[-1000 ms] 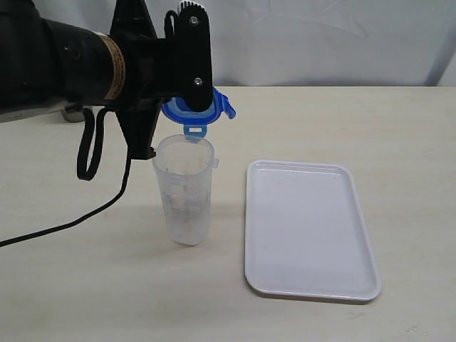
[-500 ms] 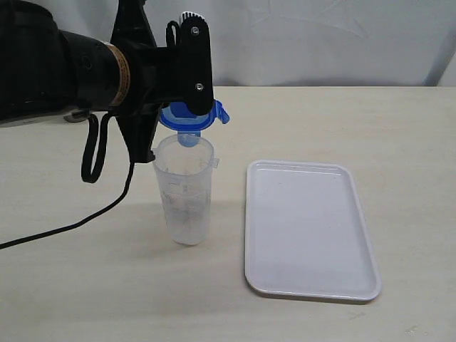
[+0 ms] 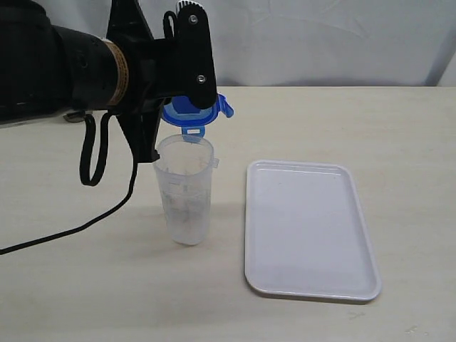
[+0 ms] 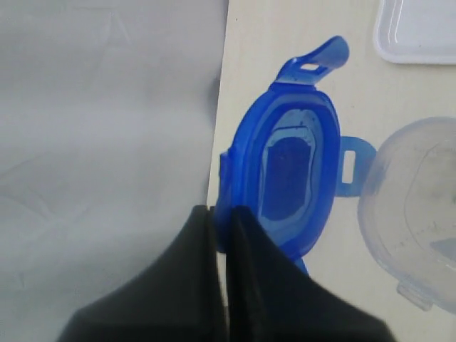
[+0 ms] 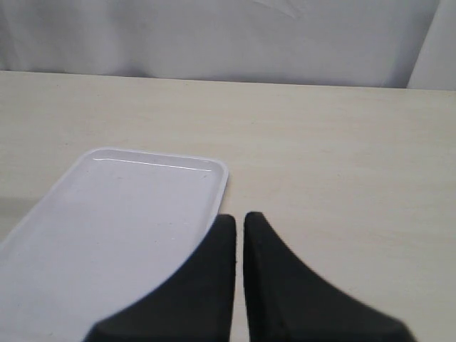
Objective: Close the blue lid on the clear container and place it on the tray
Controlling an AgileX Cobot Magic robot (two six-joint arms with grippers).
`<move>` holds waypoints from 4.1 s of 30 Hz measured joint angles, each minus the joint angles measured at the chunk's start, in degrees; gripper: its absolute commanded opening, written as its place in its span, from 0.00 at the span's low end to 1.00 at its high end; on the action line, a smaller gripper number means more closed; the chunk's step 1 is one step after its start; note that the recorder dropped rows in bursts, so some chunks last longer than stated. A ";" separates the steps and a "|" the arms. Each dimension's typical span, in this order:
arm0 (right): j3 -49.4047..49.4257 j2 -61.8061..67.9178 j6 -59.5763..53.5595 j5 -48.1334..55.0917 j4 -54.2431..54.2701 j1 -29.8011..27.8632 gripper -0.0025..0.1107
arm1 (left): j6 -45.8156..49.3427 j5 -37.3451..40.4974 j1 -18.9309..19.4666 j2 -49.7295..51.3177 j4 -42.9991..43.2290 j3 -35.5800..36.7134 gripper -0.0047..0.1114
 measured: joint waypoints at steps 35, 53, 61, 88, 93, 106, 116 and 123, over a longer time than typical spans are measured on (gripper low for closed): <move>0.00 0.00 0.00 0.00 0.00 0.00 0.06 | -1.69 1.86 -0.16 0.00 -0.07 2.57 0.04; 0.00 0.00 0.00 0.00 0.00 0.00 0.06 | -23.18 3.02 -0.27 0.00 26.92 3.33 0.04; 0.00 0.00 0.00 0.00 0.00 0.00 0.06 | -36.69 15.09 -6.24 -0.02 43.74 7.25 0.04; 0.00 0.00 0.00 0.00 0.00 0.00 0.06 | -40.92 17.10 -7.38 -0.02 44.57 11.57 0.04; 0.00 0.00 0.00 0.00 0.00 0.00 0.06 | -43.85 14.30 -3.13 -0.02 44.65 10.88 0.04; 0.00 0.00 0.00 0.00 0.00 0.00 0.06 | -46.26 7.07 -3.01 -0.02 44.65 10.66 0.04; 0.00 0.00 0.00 0.00 0.00 0.00 0.06 | -46.26 6.66 -5.70 -0.02 44.87 12.83 0.04; 0.00 0.00 0.00 0.00 0.00 0.00 0.06 | -46.26 8.69 -5.94 -0.02 44.87 13.10 0.04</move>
